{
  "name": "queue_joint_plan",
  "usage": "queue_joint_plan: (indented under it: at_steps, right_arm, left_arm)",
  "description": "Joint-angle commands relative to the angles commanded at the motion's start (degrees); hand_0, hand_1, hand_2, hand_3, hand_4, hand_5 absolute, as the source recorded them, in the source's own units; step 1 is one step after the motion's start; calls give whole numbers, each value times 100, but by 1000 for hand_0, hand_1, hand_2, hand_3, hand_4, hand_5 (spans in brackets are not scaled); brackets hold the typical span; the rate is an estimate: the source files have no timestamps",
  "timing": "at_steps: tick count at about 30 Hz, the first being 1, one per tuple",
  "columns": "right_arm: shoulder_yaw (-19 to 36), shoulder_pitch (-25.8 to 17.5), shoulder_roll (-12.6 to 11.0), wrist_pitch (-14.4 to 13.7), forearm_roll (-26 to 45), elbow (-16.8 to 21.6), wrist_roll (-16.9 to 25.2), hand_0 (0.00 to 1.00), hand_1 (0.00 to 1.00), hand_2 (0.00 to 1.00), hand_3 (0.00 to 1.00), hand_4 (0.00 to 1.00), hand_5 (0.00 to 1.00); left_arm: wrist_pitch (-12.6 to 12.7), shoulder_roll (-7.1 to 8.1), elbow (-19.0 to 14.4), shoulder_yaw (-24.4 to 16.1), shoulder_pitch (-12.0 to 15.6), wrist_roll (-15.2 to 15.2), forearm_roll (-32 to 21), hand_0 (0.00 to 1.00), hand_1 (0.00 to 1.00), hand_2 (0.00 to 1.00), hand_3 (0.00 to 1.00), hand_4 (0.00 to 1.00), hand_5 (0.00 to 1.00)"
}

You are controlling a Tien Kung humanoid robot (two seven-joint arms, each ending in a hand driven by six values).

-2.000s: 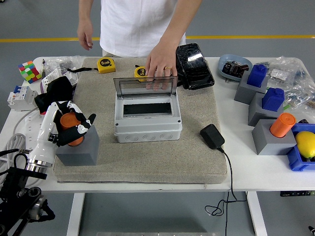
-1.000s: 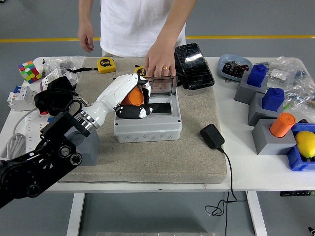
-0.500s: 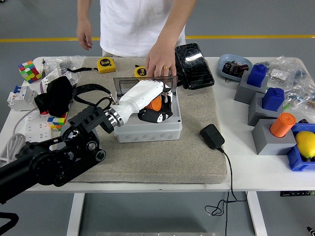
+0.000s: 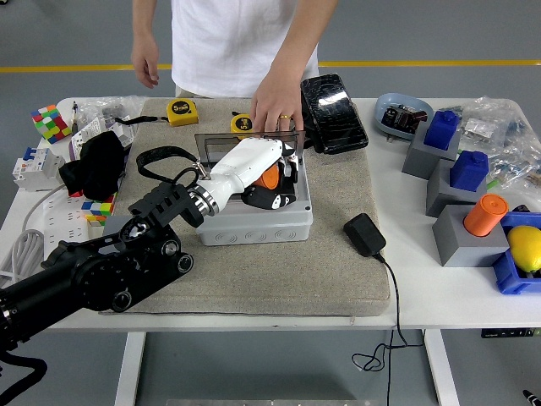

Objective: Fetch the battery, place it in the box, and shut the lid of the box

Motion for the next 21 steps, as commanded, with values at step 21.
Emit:
queue_joint_plan:
  at_steps: [21]
  right_arm:
    - [-30, -7, -3, -1, 10, 4, 1, 640, 653, 653, 530, 944, 432]
  left_arm:
    - [-110, -71, 212, 28, -11, 154, -18, 362, 519, 515, 573, 998, 147]
